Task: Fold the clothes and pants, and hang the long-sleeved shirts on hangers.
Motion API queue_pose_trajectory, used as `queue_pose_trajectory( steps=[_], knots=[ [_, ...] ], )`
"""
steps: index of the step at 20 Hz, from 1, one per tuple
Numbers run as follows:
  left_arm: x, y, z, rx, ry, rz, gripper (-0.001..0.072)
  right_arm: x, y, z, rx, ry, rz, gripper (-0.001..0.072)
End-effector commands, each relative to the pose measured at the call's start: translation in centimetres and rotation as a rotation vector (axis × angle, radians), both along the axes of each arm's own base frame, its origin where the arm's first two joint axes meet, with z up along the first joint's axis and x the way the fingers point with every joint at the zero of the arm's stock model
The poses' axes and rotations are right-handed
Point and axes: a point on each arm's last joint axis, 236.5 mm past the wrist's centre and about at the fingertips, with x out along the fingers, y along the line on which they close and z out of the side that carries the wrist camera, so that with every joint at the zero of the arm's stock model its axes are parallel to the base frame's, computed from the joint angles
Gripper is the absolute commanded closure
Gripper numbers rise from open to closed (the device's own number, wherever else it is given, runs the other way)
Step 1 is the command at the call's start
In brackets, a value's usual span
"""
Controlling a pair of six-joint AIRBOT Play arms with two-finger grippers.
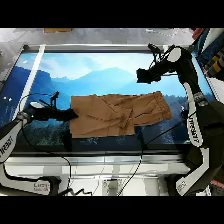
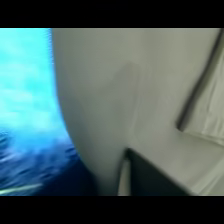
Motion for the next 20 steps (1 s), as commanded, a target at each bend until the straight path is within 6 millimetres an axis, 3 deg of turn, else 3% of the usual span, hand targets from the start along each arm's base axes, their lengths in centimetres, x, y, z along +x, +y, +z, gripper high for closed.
queue_pose_trajectory(
  steps=[1, 3, 6, 8, 11, 14, 17, 20],
  knots=[
    [-0.1, -3.0, 0.9, -0.052, -0.018, -0.046, 0.0693, 0.3, -0.2, 0.0, -0.005, -0.012, -0.007, 0.0683],
    [0.0, -3.3, 3.1, -0.087, -0.017, -0.074, 0.0694, 0.2, -0.3, -0.2, -0.01, -0.006, -0.006, 0.0684],
    [1.3, -1.3, 8.7, -0.044, -0.01, -0.034, 0.0695, -1.0, 0.2, -2.1, -0.046, 0.008, 0.103, 0.0684],
    [2.4, 0.4, 13.6, 0.025, -0.061, -0.022, 0.0696, -2.0, 0.8, -3.8, -0.054, 0.046, 0.136, 0.0684],
    [4.9, 2.5, 22.9, 0.117, -0.231, 0.066, 0.0696, -3.2, 1.8, -4.9, -0.052, 0.087, 0.164, 0.0684],
    [5.1, 2.4, 30.6, 0.121, -0.363, 0.098, 0.0697, -4.1, 4.5, -4.6, -0.028, 0.081, 0.217, 0.0684],
    [4.7, 1.9, 35.3, 0.112, -0.45, 0.112, 0.0697, -4.4, 8.0, -4.3, -0.019, 0.025, 0.274, 0.0684],
    [3.9, 0.9, 36.2, 0.116, -0.459, 0.082, 0.0697, -3.2, 12.9, -3.1, 0.014, -0.108, 0.284, 0.0684]
  ],
)
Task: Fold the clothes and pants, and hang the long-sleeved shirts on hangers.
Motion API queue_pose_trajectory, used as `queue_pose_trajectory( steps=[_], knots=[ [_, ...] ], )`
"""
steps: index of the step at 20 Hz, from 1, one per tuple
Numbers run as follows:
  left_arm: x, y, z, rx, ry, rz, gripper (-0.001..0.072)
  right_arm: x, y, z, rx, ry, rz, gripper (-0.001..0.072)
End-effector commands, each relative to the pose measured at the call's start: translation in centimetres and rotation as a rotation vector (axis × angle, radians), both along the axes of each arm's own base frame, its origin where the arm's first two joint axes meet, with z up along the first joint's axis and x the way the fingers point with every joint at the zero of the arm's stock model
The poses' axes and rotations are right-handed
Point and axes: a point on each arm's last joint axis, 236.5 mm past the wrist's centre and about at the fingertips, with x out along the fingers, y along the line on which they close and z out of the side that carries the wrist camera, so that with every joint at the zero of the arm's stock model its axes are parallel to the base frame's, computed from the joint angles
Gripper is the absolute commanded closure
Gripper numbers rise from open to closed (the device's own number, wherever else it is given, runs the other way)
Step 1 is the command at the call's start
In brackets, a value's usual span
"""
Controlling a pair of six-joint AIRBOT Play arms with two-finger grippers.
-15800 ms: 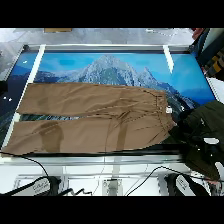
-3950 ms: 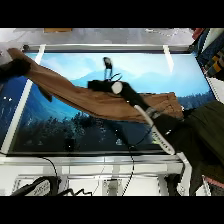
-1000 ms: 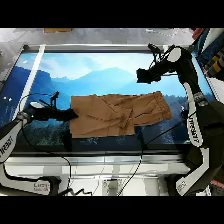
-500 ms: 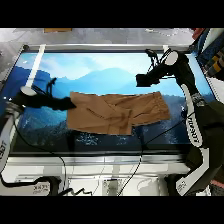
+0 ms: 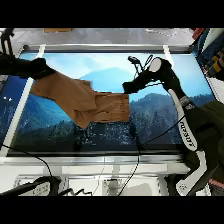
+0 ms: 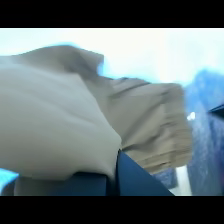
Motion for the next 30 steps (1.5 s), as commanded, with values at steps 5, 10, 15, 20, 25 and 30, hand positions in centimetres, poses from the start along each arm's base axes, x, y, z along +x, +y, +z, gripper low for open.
queue_pose_trajectory(
  steps=[5, 10, 15, 20, 25, 30],
  knots=[
    [-1.7, -1.2, 1.4, 0.025, 0.015, -0.031, 0.0695, 0.9, 15.3, 0.1, 0.193, -0.212, -0.045, 0.0685],
    [-1.4, 0.7, 0.5, 0.104, 0.022, 0.011, 0.0693, -4.2, 26.3, -5.2, 0.328, -0.141, -0.041, 0.0686],
    [-0.7, 0.5, -0.9, 0.102, 0.057, 0.004, 0.0693, -5.4, 27.4, -8.1, 0.265, -0.177, 0.011, 0.0685],
    [0.2, -4.4, -6.4, 0.07, 0.185, -0.129, 0.0693, 0.6, 17.5, -8.7, 0.113, -0.153, -0.058, 0.0685],
    [0.2, -17.4, -12.9, 0.035, 0.21, -0.413, 0.0694, 5.0, 3.4, -8.0, -0.014, -0.056, -0.172, 0.0683],
    [-0.5, -29.2, -19.2, -0.002, 0.17, -0.504, 0.0693, 7.8, -8.2, -3.1, -0.105, -0.138, -0.248, 0.0683]
  ],
)
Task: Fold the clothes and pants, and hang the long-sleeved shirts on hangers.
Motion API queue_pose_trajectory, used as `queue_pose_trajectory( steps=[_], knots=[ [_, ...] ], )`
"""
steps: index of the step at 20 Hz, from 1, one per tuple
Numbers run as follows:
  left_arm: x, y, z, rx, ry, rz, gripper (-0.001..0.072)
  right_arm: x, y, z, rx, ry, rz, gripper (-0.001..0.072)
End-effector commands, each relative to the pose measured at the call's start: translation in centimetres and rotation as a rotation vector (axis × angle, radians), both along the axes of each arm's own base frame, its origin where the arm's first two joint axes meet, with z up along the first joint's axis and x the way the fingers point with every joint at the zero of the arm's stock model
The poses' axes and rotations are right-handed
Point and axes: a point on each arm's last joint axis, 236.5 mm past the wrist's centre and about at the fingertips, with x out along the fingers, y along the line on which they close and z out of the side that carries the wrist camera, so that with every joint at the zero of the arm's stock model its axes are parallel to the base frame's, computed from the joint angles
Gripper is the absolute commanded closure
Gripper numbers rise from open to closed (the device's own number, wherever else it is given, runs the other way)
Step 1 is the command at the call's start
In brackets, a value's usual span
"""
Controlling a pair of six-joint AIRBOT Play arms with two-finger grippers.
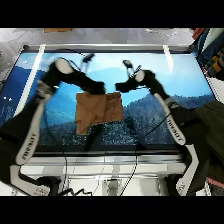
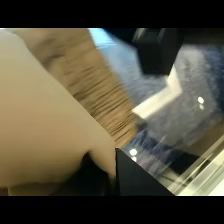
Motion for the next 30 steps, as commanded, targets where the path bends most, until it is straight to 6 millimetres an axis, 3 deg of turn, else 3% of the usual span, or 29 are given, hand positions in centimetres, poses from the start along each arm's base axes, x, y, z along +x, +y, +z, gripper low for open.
queue_pose_trajectory(
  steps=[1, 2, 3, 5, 8, 9, 11, 13, 16, 17, 18, 19, 23, 27, 30],
  knots=[
    [-0.2, -8.0, -4.5, -0.043, -0.05, -0.037, 0.0681, 1.4, -9.1, 3.3, -0.092, -0.043, -0.076, 0.0684],
    [0.3, -9.3, -5.5, -0.052, -0.072, -0.023, 0.0677, 1.8, -11.4, 4.5, -0.104, -0.064, -0.113, 0.0683],
    [0.5, -10.0, -6.4, -0.055, -0.08, -0.018, 0.056, 2.0, -13.5, 5.6, -0.111, -0.078, -0.145, 0.0683],
    [0.2, -10.5, -7.2, -0.05, -0.075, -0.024, -0.0013, 1.7, -17.5, 7.0, -0.152, -0.1, -0.143, 0.0684],
    [1.2, -9.5, -6.1, -0.058, -0.091, -0.002, 0.0009, -1.0, -23.0, 5.1, -0.194, 0.016, -0.12, 0.0684],
    [1.8, -8.8, -5.4, -0.064, -0.102, 0.014, 0.0009, -2.2, -23.8, 4.1, -0.163, 0.071, -0.117, 0.0685],
    [3.5, -6.6, -3.9, -0.065, -0.135, 0.055, 0.0009, -5.2, -21.5, 3.0, 0.019, 0.149, 0.025, 0.0685],
    [5.6, -3.3, -2.8, -0.018, -0.201, 0.083, 0.0009, -7.6, -16.6, 4.1, 0.293, 0.148, 0.194, 0.0684],
    [8.3, 1.5, -1.2, 0.01, -0.25, 0.157, 0.0009, -9.8, -12.3, 3.3, 0.429, 0.197, 0.27, 0.067],
    [8.8, 2.6, -0.5, 0.006, -0.254, 0.178, 0.0009, -10.4, -10.9, 2.5, 0.424, 0.219, 0.289, 0.0509],
    [9.1, 3.7, 0.0, 0.006, -0.258, 0.195, 0.0009, -10.8, -9.7, 1.7, 0.407, 0.231, 0.305, 0.0208],
    [9.3, 4.4, 0.4, 0.006, -0.26, 0.206, 0.0009, -10.9, -8.7, 0.6, 0.364, 0.234, 0.319, -0.0008],
    [8.7, 5.1, 1.1, 0.011, -0.248, 0.199, 0.001, -9.9, -7.4, -4.5, -0.01, 0.16, 0.395, 0.0015],
    [8.0, 4.5, 0.8, 0.016, -0.231, 0.178, 0.001, -7.7, -4.1, -6.4, -0.062, 0.11, 0.275, 0.002],
    [7.9, 4.3, 0.8, 0.016, -0.231, 0.174, 0.001, -4.9, -2.2, -6.0, -0.061, -0.012, 0.22, 0.0021]
  ],
)
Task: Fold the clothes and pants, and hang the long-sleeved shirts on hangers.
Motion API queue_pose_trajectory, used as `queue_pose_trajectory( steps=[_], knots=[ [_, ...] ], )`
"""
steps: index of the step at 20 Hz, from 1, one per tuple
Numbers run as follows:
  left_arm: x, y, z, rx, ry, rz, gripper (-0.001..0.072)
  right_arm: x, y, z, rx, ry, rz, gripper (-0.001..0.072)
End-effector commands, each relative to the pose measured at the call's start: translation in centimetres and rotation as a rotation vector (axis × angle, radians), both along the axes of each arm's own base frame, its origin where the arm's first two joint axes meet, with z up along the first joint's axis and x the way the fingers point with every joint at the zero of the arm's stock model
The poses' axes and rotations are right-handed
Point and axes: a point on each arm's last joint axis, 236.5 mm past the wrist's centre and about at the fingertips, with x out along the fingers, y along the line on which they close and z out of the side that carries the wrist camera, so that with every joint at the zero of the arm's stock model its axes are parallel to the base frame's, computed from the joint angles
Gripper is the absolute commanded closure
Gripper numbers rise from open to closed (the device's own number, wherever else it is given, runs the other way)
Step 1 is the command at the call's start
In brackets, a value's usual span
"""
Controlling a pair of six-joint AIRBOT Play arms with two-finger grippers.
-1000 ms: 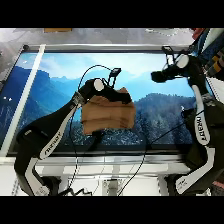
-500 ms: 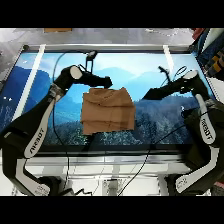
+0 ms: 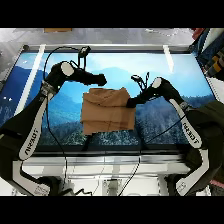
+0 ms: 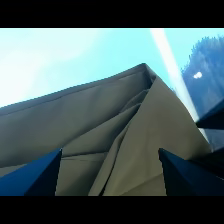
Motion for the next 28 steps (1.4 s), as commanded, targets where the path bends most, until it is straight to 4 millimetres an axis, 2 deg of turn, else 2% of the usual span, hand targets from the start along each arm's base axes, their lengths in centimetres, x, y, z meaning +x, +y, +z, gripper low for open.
queue_pose_trajectory(
  steps=[1, 3, 6, 8, 10, 14, 16, 19, 20, 22, 23, 24, 26, 28],
  knots=[
    [-0.2, -0.1, 0.0, 0.003, 0.003, -0.006, 0.001, 4.1, 1.6, 0.3, -0.001, -0.14, -0.169, 0.0025],
    [-0.2, -0.1, 0.0, 0.003, 0.003, -0.006, 0.001, 5.4, 0.8, -0.1, 0.035, -0.097, -0.36, 0.005],
    [-0.2, -0.1, 0.0, 0.003, 0.003, -0.006, 0.001, 4.6, -0.5, -1.6, 0.069, 0.021, -0.444, 0.0061],
    [-0.2, -0.1, 0.0, 0.003, 0.003, -0.006, 0.001, 4.5, -1.1, -1.5, 0.143, 0.101, -0.504, 0.009],
    [-0.2, -0.1, 0.0, 0.003, 0.003, -0.006, 0.0011, 3.6, -1.0, -1.2, 0.263, 0.235, -0.549, 0.009],
    [-0.2, -0.1, 0.0, 0.002, 0.004, -0.006, 0.0011, -0.4, 1.1, -2.0, 0.374, 0.466, -0.447, 0.0086],
    [-0.2, -0.1, 0.0, 0.002, 0.004, -0.006, 0.0011, -0.9, 3.0, -2.6, 0.405, 0.504, -0.442, 0.0081],
    [-0.2, -0.1, 0.0, 0.002, 0.003, -0.006, 0.0011, -1.1, 7.1, -3.3, 0.444, 0.509, -0.436, 0.0085],
    [-0.1, 0.0, 0.0, 0.004, 0.002, -0.005, 0.001, -1.1, 8.6, -3.6, 0.435, 0.48, -0.429, 0.0127],
    [0.1, 0.6, 0.1, 0.007, -0.001, 0.005, 0.001, -0.7, 11.1, -3.1, 0.434, 0.418, -0.405, 0.0496],
    [0.3, 1.1, 0.4, 0.008, -0.006, 0.013, 0.001, -0.3, 12.0, -2.1, 0.444, 0.39, -0.387, 0.063],
    [0.3, 1.8, 0.8, 0.023, -0.016, 0.018, 0.001, 0.3, 12.6, -0.6, 0.459, 0.362, -0.364, 0.0683],
    [-0.1, 4.2, 2.1, 0.109, -0.05, 0.02, 0.0011, 1.7, 12.4, 3.4, 0.496, 0.304, -0.32, 0.0684],
    [-1.5, 6.2, 4.4, 0.179, -0.073, 0.014, 0.0011, 2.9, 10.5, 8.8, 0.542, 0.258, -0.269, 0.0684]
  ],
)
